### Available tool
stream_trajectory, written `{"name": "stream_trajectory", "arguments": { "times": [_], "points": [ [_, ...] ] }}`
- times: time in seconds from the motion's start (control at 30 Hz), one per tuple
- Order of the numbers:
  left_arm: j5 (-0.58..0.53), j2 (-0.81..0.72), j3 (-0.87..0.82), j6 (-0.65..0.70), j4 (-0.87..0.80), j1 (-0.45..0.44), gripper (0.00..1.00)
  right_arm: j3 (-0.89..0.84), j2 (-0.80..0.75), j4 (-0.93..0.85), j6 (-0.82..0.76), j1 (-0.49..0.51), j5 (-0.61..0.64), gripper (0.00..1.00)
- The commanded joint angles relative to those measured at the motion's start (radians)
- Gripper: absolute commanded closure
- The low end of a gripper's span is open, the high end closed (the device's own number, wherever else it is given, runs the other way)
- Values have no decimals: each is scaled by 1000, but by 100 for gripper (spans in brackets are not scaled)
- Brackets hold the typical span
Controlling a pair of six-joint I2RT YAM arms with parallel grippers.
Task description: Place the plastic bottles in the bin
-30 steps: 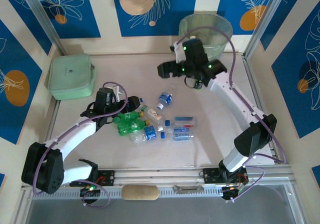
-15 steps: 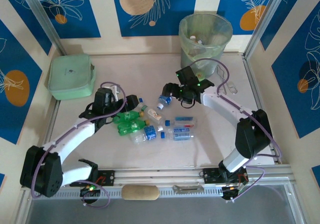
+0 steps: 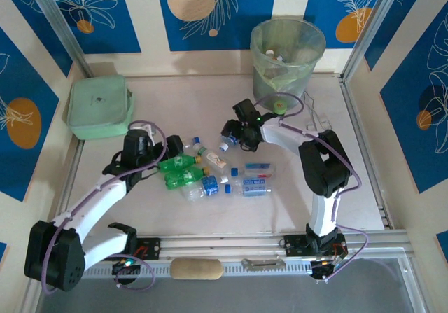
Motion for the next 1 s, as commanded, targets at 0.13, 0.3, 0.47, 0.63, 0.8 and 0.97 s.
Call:
{"name": "stream_trajectory", "arguments": {
  "times": [0.13, 0.3, 0.47, 0.63, 0.8, 0.97],
  "points": [
    [-15, -64, -46, 21, -26, 51, 0, 96, 112, 30, 67, 4, 3, 9],
    [-15, -115, -72, 25, -45, 69, 0, 144, 167, 28, 73, -4, 13, 9],
    [-26, -159, -87, 31, -70, 81, 0, 165, 199, 36, 76, -7, 16, 12],
    [-29, -181, -95, 32, -75, 90, 0, 157, 205, 60, 79, -7, 9, 21],
    [-15, -181, -95, 22, -64, 95, 0, 139, 186, 79, 72, -6, 6, 38],
    [-1, -181, -101, 8, -47, 97, 0, 80, 132, 114, 59, -5, 19, 49]
  ]
}}
